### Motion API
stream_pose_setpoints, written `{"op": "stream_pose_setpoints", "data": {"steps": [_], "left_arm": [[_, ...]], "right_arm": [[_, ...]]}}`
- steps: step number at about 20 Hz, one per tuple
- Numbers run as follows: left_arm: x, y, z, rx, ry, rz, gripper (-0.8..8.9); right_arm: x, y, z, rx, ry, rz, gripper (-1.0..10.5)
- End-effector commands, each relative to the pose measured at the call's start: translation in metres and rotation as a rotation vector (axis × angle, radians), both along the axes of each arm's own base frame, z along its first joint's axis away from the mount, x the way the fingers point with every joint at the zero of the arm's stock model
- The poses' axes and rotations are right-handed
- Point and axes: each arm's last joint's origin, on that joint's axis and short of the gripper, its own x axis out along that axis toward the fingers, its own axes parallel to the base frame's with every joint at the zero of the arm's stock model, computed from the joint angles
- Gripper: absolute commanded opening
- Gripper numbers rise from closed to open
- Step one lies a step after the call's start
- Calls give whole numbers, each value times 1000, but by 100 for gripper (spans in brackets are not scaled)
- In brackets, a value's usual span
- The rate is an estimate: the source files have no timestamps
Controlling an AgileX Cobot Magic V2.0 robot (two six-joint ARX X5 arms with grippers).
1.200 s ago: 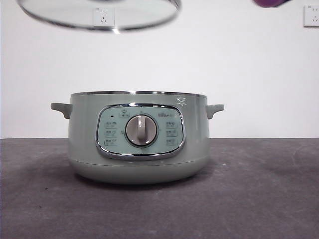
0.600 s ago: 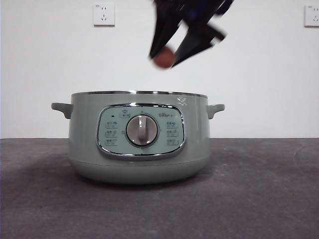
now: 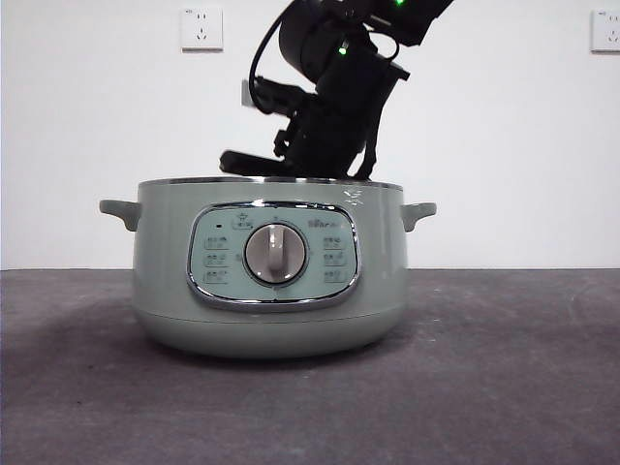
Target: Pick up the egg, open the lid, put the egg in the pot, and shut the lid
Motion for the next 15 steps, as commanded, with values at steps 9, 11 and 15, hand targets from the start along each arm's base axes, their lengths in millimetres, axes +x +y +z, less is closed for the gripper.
{"op": "stream_pose_setpoints", "data": {"steps": [9, 11, 15], "left_arm": [[-5, 2, 9, -45, -61, -8, -8], [-5, 2, 9, -45, -62, -9, -8], [-3, 1, 9, -40, -60, -10, -8]], "right_arm": [[0, 5, -15, -40, 37, 8, 405], [-2, 4, -4, -12, 17, -6, 442], [-13, -7, 56, 74, -94, -51, 442]]}}
